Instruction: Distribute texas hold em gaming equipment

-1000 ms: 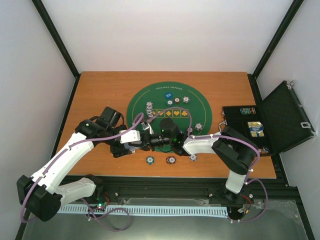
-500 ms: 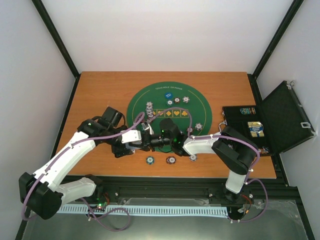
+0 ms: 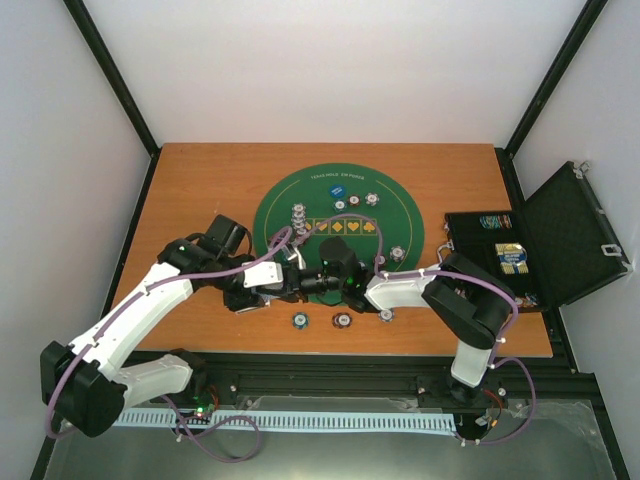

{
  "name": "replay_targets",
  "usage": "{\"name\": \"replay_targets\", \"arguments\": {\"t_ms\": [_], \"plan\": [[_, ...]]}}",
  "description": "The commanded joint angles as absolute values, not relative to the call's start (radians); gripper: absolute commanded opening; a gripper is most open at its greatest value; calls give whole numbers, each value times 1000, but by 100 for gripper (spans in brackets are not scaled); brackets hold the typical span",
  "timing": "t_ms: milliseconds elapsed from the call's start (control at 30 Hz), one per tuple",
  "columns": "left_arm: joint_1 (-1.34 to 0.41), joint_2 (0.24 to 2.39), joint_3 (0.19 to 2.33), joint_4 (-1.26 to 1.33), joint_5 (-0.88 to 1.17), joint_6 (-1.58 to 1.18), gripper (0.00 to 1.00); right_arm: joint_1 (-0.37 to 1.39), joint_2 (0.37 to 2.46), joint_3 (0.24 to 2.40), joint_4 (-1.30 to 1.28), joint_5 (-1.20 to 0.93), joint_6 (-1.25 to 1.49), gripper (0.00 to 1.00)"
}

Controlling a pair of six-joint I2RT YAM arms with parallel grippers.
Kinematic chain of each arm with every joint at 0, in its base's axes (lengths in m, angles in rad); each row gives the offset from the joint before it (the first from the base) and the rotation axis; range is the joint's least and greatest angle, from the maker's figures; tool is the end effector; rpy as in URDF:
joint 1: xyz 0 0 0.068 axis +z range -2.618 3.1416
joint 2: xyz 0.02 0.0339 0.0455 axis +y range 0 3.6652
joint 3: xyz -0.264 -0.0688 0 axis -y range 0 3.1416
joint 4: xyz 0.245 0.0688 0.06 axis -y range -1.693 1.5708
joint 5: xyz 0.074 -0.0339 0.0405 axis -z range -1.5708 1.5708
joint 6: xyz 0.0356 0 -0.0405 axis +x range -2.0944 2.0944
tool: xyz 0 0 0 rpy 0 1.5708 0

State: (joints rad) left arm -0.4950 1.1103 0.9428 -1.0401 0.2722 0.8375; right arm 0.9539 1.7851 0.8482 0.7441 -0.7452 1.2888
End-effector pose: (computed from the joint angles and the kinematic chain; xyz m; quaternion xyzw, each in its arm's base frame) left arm 0.1650 -0.1000 0.2671 0.6215 0.7509 -0.1010 0.1991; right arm 0.1931 0.3141 0.1904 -0.1084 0.7474 0.6554 0.0042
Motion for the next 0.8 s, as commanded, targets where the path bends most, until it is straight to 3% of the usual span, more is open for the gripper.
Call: {"name": "replay_targets", "arguments": {"t_ms": [0, 133, 300, 533, 767], "plan": [[-504, 1082, 969, -1025, 277, 856, 46, 957, 1816, 845, 737, -720, 1290, 3], [-505, 1067, 971, -1041, 275, 858, 41, 956, 1820, 844, 718, -711, 1280, 7], [-505, 1054, 962, -1051, 261, 873, 45, 942, 1803, 837, 629, -686, 1241, 11], [-505, 1041, 966, -1045, 268, 862, 61, 929, 1781, 805, 561, -666, 1220, 6], [-505, 1045, 971, -1042, 281, 850, 63, 929, 1770, 787, 568, -661, 1224, 5]]}}
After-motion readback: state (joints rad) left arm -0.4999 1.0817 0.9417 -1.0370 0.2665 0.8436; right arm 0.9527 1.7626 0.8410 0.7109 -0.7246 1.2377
